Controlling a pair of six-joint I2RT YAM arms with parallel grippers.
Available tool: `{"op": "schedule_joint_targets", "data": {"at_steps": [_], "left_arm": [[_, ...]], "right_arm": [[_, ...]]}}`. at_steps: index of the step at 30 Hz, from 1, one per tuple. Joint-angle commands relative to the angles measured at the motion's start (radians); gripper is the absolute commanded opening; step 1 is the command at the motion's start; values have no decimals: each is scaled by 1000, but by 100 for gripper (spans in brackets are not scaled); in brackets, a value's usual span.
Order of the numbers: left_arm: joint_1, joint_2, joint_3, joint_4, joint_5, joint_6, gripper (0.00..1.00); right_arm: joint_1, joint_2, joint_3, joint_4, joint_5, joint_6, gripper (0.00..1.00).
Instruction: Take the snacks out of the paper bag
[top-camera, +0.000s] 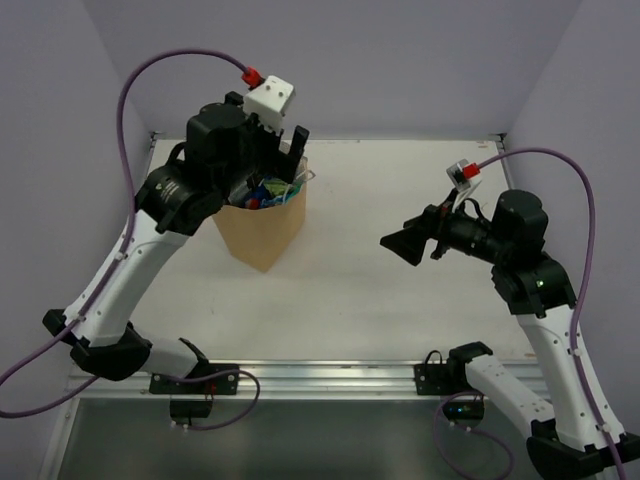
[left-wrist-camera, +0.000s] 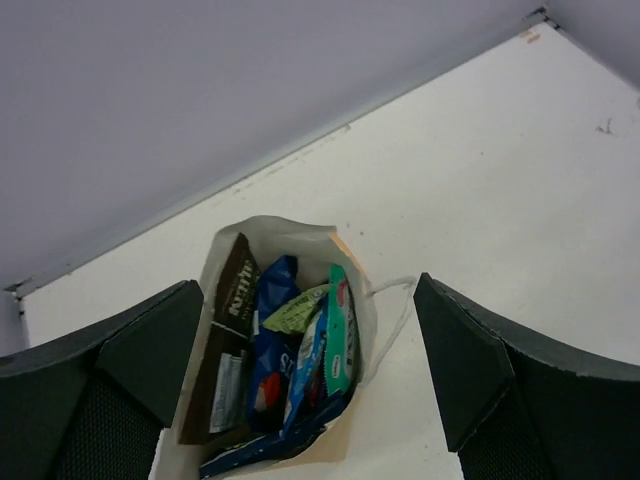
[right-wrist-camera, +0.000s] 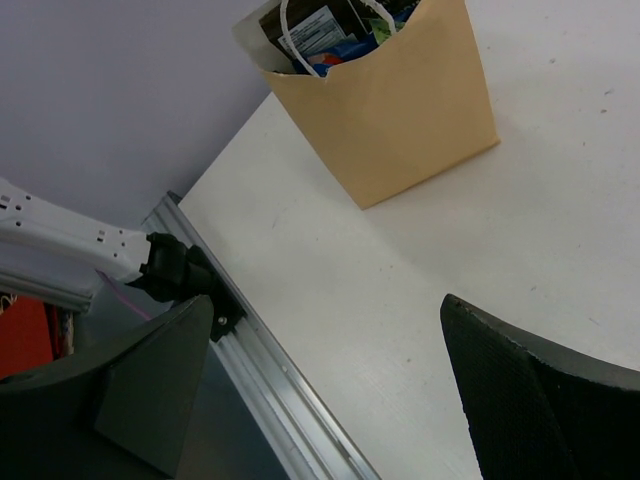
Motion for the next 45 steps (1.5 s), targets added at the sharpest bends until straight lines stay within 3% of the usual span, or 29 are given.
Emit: {"op": "schedule_joint_targets", "data": {"at_steps": [1, 6, 10, 15, 22, 29, 37, 45], "left_arm": [[27, -91, 18, 20, -117, 45, 96], [236, -105, -49, 27, -20, 84, 87], [315, -55, -111, 49, 5, 141, 82], [409, 26, -100, 70, 137, 154, 77], [436, 85, -80, 61, 189, 176, 66], [438, 20, -48, 37, 247, 174, 71], [439, -38, -114, -22, 247, 196, 75], [439, -81, -155, -51, 320, 174, 75]], "right_arm": [[11, -34, -17, 35, -6, 3, 99], [14, -70, -39, 39, -19, 9, 99], [14, -87, -42, 29, -13, 6, 99], [14, -91, -44, 16, -21, 7, 99], [14, -105, -39, -12, -12, -3, 99], [17, -140, -73, 2, -39, 6, 99], [30, -170, -139, 42, -75, 38, 99], [30, -119, -84, -8, -4, 23, 99]]}}
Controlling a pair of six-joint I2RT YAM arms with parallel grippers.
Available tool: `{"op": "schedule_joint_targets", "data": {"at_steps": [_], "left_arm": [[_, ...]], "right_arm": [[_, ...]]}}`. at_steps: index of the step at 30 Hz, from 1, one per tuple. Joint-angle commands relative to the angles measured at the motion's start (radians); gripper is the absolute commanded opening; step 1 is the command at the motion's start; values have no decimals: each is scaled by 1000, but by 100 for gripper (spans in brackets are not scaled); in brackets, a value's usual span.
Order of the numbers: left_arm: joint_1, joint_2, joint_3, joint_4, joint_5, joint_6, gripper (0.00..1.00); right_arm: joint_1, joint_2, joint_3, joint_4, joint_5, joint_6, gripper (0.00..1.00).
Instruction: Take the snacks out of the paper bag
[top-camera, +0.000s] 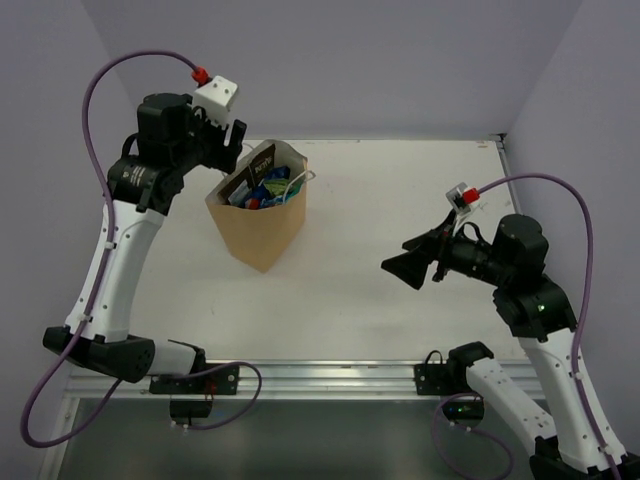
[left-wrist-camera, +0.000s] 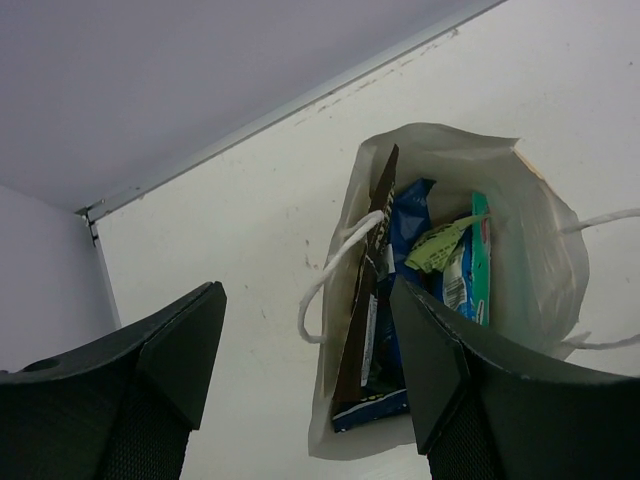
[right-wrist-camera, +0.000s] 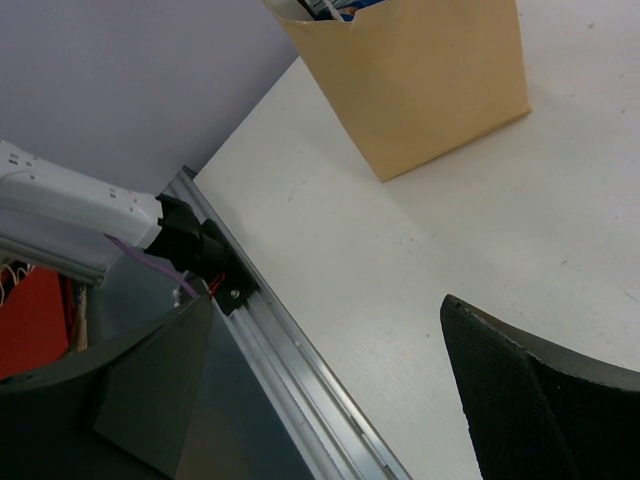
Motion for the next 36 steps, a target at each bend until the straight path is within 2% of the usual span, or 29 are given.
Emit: {"op": "schedule_joint_targets", "data": {"at_steps": [1, 6, 10, 13, 14, 16, 25, 27, 30, 31, 34, 36], "left_arm": [[9, -24, -39, -26, 35, -4, 75], [9, -19, -105, -1, -50, -9, 74], [7, 1, -109, 19, -58, -6, 70], [9, 5, -112, 42, -60, -12, 61], [9, 5, -115, 61, -60, -13, 53], [10, 5, -115, 80, -60, -15, 47], [26, 63, -92, 126, -31, -10, 46], [27, 83, -84, 122, -21, -7, 43], [29, 109, -60, 118, -18, 8, 27], [30, 116, -31, 114, -20, 16, 15], [35, 146, 35, 102, -29, 43, 0], [38, 174, 118, 88, -56, 62, 0]], "right_arm": [[4, 22, 50, -2, 26, -3, 99], [4, 62, 79, -2, 21, -6, 99], [4, 80, 85, 18, 18, -6, 99], [4, 92, 97, 17, 12, -15, 99], [4, 95, 100, 11, 9, -20, 99], [4, 100, 103, 3, 8, -30, 99], [2, 105, 113, -3, 6, -49, 99], [4, 105, 116, 1, 8, -52, 99], [4, 108, 119, 6, 18, -55, 99], [4, 109, 120, 6, 18, -57, 99], [4, 128, 137, 9, 15, -60, 99], [4, 143, 146, 12, 12, -61, 99]]}}
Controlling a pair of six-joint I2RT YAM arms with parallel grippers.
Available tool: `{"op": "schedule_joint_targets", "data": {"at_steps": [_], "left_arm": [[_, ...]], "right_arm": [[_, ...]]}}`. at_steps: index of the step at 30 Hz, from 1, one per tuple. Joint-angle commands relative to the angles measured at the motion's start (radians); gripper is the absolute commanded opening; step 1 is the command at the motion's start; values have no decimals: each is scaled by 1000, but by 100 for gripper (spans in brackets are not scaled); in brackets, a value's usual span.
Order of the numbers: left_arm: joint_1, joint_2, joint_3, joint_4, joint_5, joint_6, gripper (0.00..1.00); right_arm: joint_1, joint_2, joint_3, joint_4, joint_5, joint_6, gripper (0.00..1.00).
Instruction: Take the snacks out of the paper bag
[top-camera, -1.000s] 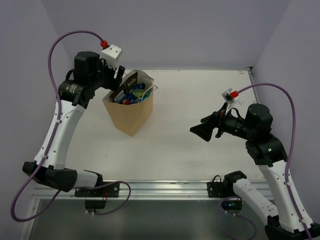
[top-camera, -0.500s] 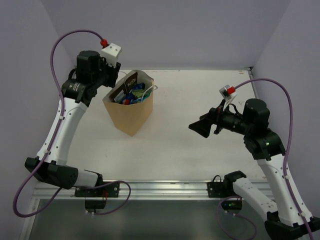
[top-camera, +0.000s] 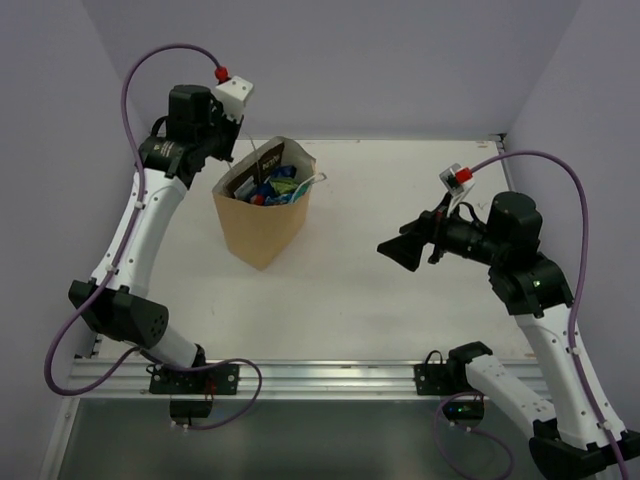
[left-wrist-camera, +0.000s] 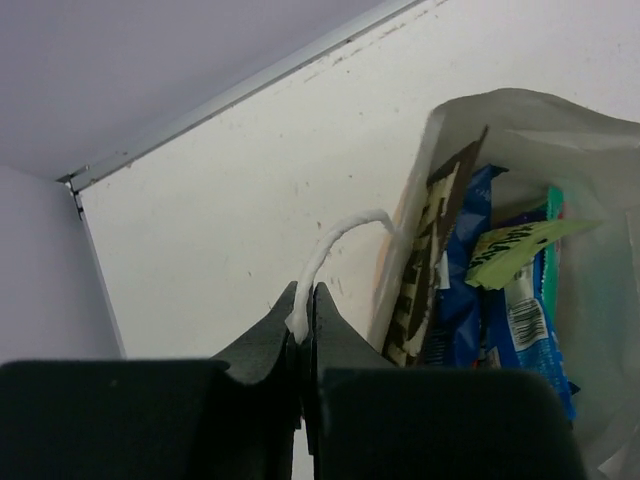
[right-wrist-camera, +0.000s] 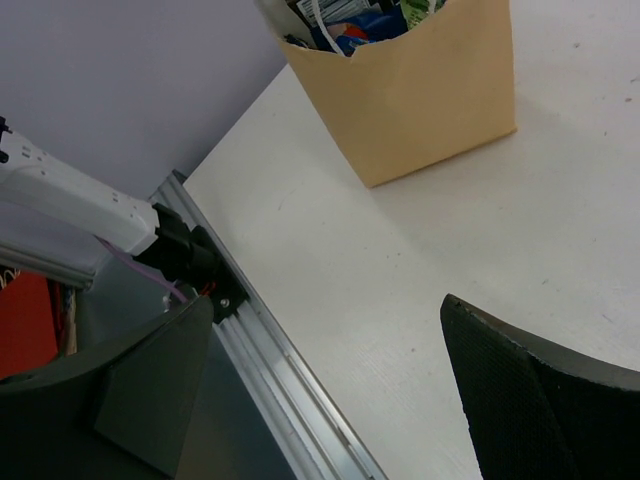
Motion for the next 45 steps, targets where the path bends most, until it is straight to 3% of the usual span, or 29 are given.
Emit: {"op": "schedule_joint_targets", "data": {"at_steps": [1, 5, 10, 14, 19, 22, 27, 31, 35, 40, 45], "left_arm": [[19, 15, 157, 37, -25, 68, 0], [21, 69, 304, 23, -74, 105, 0], [19, 74, 327, 43, 70, 80, 0], [-36, 21, 213, 68, 121, 60, 0], [-143, -84, -20, 95, -6, 50, 0], [-175, -135, -94, 101, -25, 30, 0], [-189, -187, -133, 111, -4, -16, 0], [-192, -201, -153, 130, 27, -29, 0], [-194, -200, -160, 147, 47, -49, 0], [-194, -200, -154, 157, 62, -47, 0], [-194, -193, -147, 157, 66, -39, 0]], "right_arm": [[3, 23, 48, 26, -5, -18, 99], [3, 45, 60, 38, -2, -21, 99], [3, 72, 74, 78, -7, -14, 99], [9, 98, 97, 125, -22, -3, 99], [68, 160, 124, 165, 21, -26, 99], [234, 227, 164, 162, 154, -95, 99], [385, 373, 213, 214, 300, -138, 99], [468, 425, 157, 379, 395, -184, 81], [468, 482, 95, 455, 467, -193, 77], [468, 552, 32, 623, 456, -274, 68], [468, 678, 40, 737, 450, -383, 66]]}}
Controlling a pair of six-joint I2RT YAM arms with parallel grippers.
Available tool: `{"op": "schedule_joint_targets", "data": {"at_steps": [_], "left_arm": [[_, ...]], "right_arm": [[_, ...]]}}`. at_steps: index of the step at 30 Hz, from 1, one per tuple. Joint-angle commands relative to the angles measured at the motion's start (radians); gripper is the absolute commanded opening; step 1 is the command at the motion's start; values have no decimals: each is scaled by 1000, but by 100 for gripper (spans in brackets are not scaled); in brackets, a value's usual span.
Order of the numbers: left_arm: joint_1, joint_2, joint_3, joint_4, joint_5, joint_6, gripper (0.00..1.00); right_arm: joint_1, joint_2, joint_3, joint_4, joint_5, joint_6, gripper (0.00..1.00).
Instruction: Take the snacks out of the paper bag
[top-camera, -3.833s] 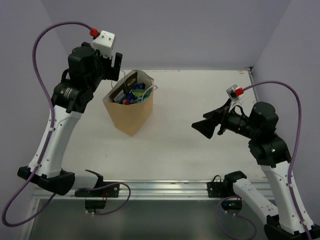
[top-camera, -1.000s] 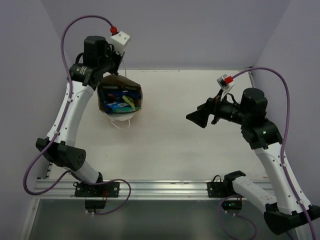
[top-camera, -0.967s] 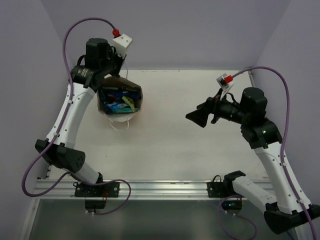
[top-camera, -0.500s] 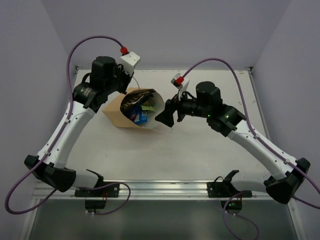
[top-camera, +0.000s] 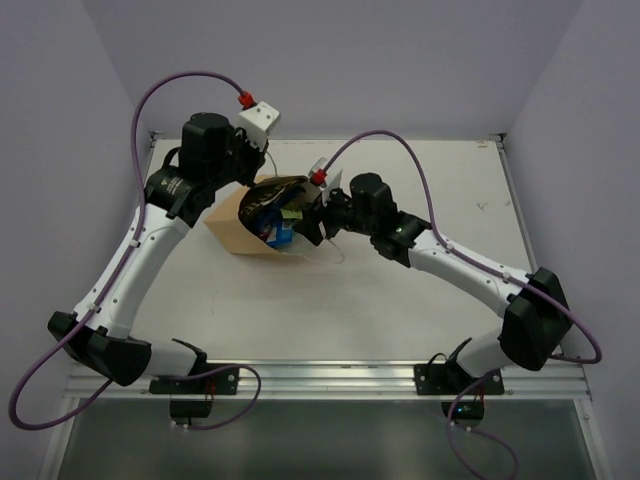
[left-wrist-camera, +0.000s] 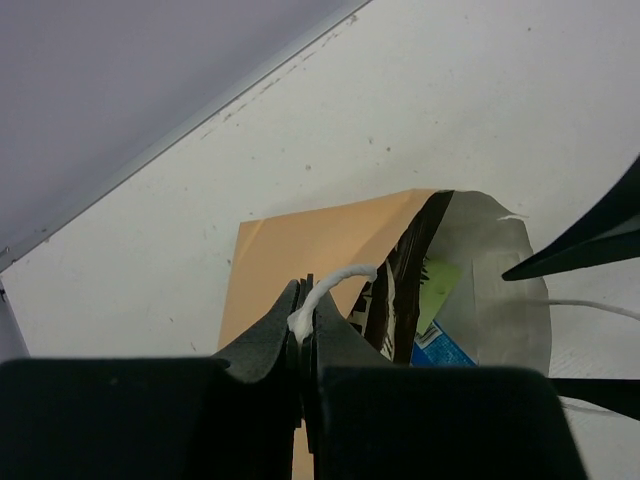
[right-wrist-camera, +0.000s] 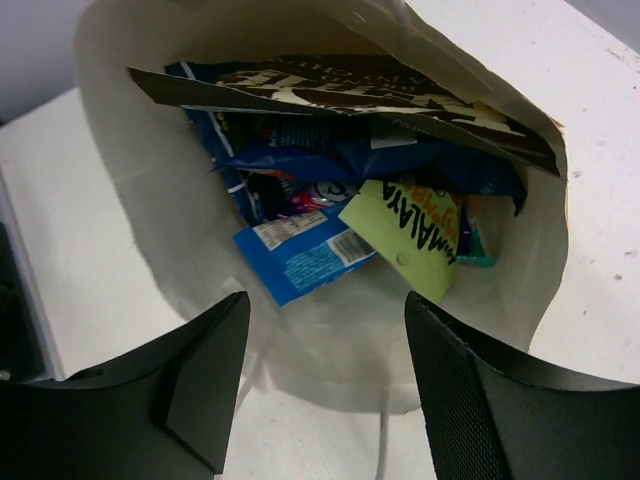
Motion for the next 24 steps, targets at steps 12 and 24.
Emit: {"op": "schedule_joint_targets", "data": {"at_steps": [12, 24], "left_arm": [[-4, -21, 62, 42, 40, 7, 0], [-6, -57, 39, 29, 2, 29, 0]], "right_arm": [[2, 274, 45, 302, 91, -161, 58], [2, 268, 74, 297, 145, -140, 0]]}}
